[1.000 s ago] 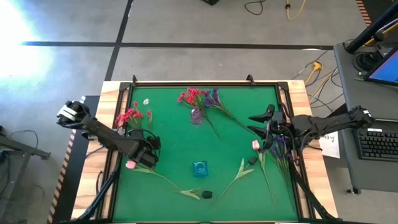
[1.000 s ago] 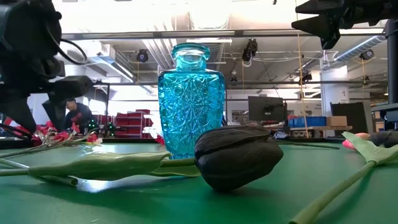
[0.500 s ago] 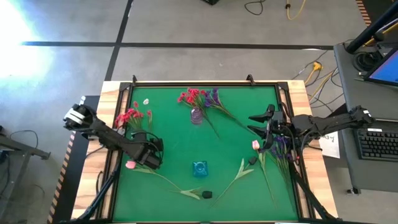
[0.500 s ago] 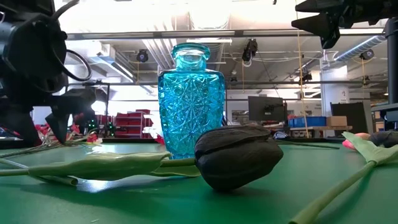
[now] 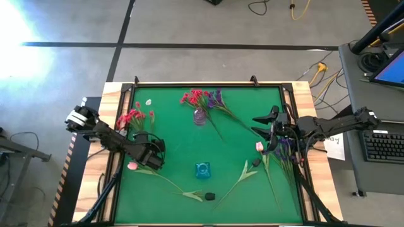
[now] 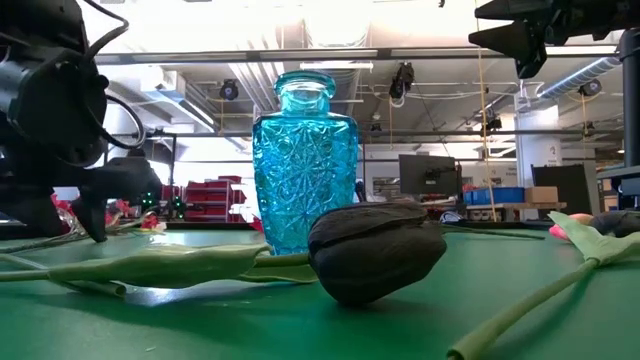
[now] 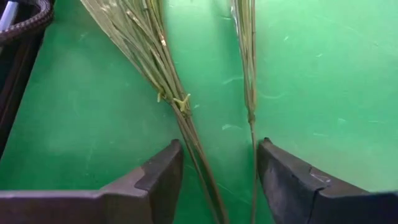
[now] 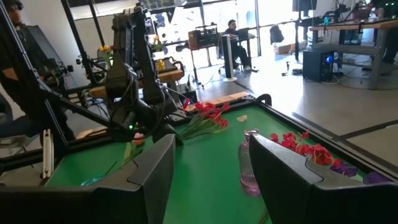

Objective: Sort flowers into vase by color
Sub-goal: Put the left red flowers into the purple vase

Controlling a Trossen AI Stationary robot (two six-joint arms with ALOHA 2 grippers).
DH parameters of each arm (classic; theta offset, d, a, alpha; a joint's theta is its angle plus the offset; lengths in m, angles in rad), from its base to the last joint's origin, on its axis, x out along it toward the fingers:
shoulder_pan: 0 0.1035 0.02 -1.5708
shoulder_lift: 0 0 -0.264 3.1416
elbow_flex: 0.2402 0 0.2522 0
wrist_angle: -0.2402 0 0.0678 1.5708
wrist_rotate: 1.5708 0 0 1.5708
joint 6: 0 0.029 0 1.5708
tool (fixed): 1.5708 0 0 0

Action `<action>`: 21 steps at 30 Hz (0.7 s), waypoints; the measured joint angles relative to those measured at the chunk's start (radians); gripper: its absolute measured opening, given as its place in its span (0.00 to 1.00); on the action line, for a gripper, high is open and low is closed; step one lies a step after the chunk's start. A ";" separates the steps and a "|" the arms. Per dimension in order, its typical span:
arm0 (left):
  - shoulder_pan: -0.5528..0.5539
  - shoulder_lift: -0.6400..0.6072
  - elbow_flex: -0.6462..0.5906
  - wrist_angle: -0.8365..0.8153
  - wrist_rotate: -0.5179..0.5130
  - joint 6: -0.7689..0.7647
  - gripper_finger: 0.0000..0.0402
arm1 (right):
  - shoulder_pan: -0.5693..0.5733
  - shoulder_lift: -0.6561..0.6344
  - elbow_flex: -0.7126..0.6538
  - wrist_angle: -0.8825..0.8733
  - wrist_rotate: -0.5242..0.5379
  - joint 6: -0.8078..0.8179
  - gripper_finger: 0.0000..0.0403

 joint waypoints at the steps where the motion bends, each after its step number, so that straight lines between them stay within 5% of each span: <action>1: 0.000 0.001 -0.001 0.001 0.000 -0.003 0.40 | 0.000 0.000 0.000 0.000 0.000 0.000 0.49; 12: 0.002 0.022 0.014 0.005 -0.015 -0.019 0.12 | 0.000 0.000 0.000 0.000 0.000 0.008 0.49; 21: 0.002 0.023 0.042 0.014 -0.049 0.022 0.00 | 0.000 0.000 0.000 -0.006 0.000 0.018 0.49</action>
